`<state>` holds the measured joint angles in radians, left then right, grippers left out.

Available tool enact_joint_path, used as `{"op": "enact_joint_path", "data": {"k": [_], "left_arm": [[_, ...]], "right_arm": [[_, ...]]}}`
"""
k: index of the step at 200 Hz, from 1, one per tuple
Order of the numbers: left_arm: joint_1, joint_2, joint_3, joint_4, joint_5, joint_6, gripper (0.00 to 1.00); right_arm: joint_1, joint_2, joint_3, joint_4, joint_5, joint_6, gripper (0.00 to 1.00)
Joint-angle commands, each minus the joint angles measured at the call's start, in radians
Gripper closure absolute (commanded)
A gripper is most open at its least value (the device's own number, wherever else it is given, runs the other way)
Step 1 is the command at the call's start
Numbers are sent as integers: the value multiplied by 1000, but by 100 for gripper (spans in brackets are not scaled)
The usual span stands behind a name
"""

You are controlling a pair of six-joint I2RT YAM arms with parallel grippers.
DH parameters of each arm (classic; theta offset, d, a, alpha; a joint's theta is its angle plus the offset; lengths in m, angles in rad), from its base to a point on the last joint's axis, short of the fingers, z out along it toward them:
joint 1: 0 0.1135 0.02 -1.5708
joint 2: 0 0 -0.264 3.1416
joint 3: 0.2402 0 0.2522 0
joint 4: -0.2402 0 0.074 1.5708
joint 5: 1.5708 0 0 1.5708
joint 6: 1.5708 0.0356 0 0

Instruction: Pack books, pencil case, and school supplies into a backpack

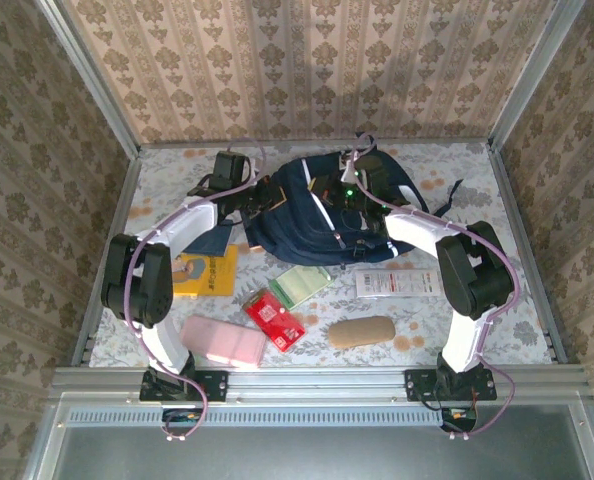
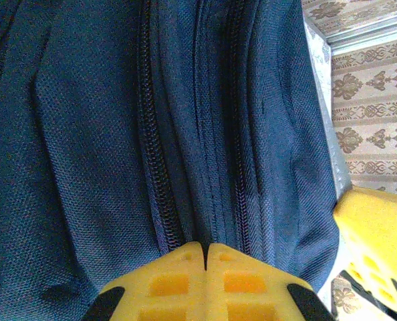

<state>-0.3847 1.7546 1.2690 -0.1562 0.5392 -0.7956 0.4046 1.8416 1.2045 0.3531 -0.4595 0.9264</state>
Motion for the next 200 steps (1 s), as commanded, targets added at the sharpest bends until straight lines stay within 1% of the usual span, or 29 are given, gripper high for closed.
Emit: {"op": "enact_joint_path", "data": {"k": [1, 9, 31, 55, 77, 86, 98, 122, 137, 145, 157, 177, 190, 200], "left_arm": [[1, 0, -8, 67, 21, 11, 100], [1, 1, -9, 66, 21, 12, 100], [1, 4, -22, 70, 14, 22, 100], [0, 9, -34, 76, 11, 28, 100], [1, 13, -39, 72, 3, 37, 100], [1, 14, -40, 73, 1, 38, 100], [1, 16, -40, 71, 3, 42, 100], [3, 18, -42, 70, -1, 44, 100], [2, 22, -44, 70, 0, 44, 100], [1, 24, -47, 73, 0, 42, 100], [1, 27, -50, 79, -1, 37, 100], [0, 30, -53, 88, 2, 33, 100], [0, 28, -51, 87, -2, 39, 100], [-1, 22, -40, 74, -4, 52, 100]], "right_arm": [[14, 11, 60, -73, -165, -122, 82], [12, 21, 67, -92, -207, -147, 74], [2, 48, 77, -126, -291, -199, 62], [-12, 70, 83, -141, -368, -215, 58], [-16, 88, 86, -158, -413, -228, 58], [-18, 95, 95, -199, -416, -256, 58], [-19, 90, 99, -268, -373, -313, 59], [-21, 102, 138, -415, -330, -429, 61], [-21, 92, 147, -484, -268, -499, 62], [-20, 81, 140, -501, -220, -530, 61], [-21, 74, 128, -495, -188, -549, 61], [-18, 102, 137, -478, -217, -549, 61], [-13, 121, 144, -450, -242, -536, 70], [-7, 133, 147, -423, -280, -525, 80]]}}
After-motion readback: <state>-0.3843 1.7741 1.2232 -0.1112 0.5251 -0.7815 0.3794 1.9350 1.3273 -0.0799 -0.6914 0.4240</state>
